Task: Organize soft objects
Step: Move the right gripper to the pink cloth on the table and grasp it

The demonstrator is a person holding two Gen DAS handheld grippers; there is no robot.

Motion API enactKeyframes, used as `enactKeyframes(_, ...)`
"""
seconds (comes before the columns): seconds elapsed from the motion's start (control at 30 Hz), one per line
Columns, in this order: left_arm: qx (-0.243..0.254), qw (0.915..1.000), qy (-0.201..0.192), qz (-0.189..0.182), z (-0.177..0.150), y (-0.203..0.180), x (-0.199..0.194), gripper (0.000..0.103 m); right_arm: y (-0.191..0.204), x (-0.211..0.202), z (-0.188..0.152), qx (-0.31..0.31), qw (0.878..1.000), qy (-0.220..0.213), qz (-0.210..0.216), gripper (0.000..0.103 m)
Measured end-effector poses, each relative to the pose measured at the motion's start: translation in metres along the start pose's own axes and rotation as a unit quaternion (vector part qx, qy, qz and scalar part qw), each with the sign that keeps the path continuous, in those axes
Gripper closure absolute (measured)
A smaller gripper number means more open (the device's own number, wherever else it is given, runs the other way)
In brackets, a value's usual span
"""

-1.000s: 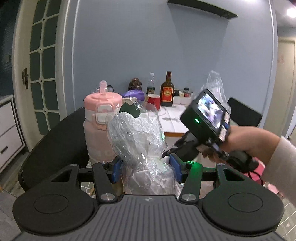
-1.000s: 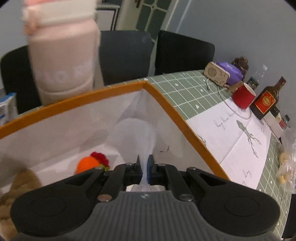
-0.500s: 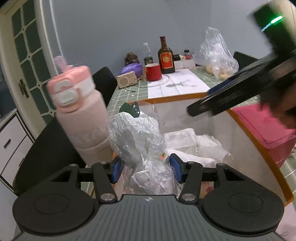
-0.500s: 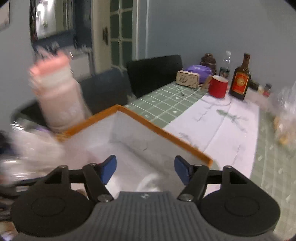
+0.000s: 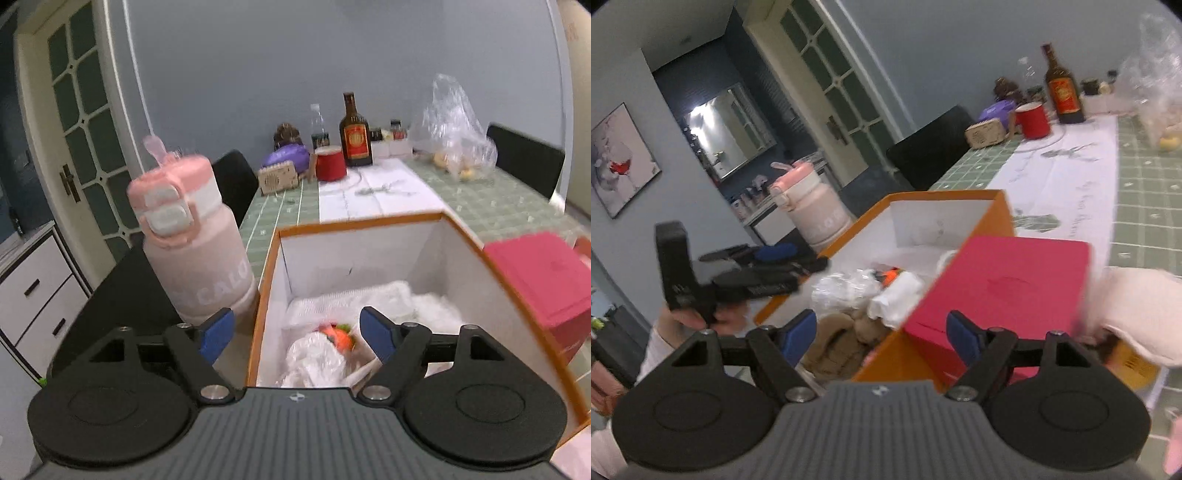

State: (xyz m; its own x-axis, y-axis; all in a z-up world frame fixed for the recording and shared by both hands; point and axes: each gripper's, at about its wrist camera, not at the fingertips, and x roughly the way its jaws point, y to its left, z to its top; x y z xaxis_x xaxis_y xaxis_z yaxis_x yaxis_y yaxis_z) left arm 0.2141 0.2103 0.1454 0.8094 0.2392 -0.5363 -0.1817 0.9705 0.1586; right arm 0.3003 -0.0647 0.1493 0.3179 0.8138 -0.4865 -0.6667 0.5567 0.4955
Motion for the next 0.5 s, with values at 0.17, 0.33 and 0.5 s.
enactKeyframes(0.17, -0.009, 0.9992, -0.035, -0.021, 0.012, -0.008, -0.034, 0.012, -0.015, -0.039, -0.01, 0.023, 0.998, -0.052, -0.028, 0.026)
enactKeyframes(0.33, -0.017, 0.9936, -0.09, -0.065, 0.03, -0.031, -0.086, 0.012, -0.024, -0.077, -0.019, 0.034, 0.985, -0.131, -0.104, 0.013)
enactKeyframes(0.5, -0.095, 0.984, -0.126, -0.082, 0.031, -0.056, -0.141, 0.013, -0.042, -0.098, -0.039, 0.041, 0.965, -0.178, -0.189, 0.003)
